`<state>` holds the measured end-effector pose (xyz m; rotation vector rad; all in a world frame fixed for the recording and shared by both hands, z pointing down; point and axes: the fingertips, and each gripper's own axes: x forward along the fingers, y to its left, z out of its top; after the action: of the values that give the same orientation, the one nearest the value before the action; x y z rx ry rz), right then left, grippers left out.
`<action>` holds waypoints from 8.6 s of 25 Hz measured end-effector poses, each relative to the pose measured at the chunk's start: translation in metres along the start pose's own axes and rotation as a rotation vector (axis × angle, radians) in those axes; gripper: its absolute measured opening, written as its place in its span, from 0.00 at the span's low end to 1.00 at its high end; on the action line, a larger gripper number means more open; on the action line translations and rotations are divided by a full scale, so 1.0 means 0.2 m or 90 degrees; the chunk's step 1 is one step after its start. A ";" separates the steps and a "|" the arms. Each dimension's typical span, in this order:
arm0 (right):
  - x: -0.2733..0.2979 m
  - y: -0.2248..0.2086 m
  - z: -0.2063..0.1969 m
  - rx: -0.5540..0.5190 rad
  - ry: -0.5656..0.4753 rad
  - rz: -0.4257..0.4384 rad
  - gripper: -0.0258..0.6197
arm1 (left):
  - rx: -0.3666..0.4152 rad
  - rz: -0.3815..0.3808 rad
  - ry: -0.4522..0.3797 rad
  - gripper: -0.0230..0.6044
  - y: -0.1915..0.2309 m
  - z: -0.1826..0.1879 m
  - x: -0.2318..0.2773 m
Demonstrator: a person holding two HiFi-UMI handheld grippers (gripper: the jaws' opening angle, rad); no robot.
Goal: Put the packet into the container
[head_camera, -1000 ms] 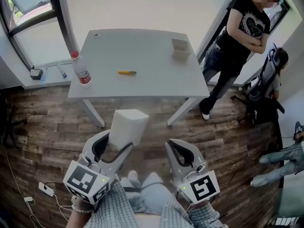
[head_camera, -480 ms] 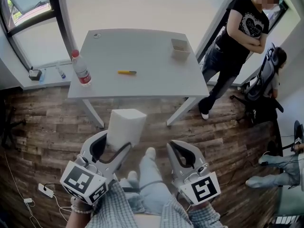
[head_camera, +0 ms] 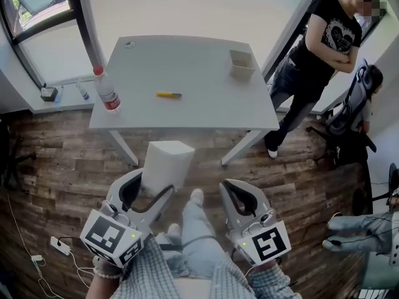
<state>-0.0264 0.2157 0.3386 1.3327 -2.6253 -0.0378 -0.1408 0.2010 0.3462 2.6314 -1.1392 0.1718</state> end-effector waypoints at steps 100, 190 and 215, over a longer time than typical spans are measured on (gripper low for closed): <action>1.26 -1.34 0.07 0.032 0.026 -0.027 0.04 | -0.033 -0.019 0.006 0.44 0.99 0.63 1.51; 0.96 -2.00 -0.25 0.091 0.082 -0.067 0.04 | 0.086 -0.052 0.311 0.47 0.74 0.13 3.10; 1.19 -1.82 -0.04 0.041 0.030 0.005 0.04 | 0.084 0.001 0.007 0.04 0.96 0.76 2.60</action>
<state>0.1285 -0.1903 0.3439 1.3274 -2.6135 0.0786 0.0746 -0.3318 0.3500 2.7399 -1.1650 0.2702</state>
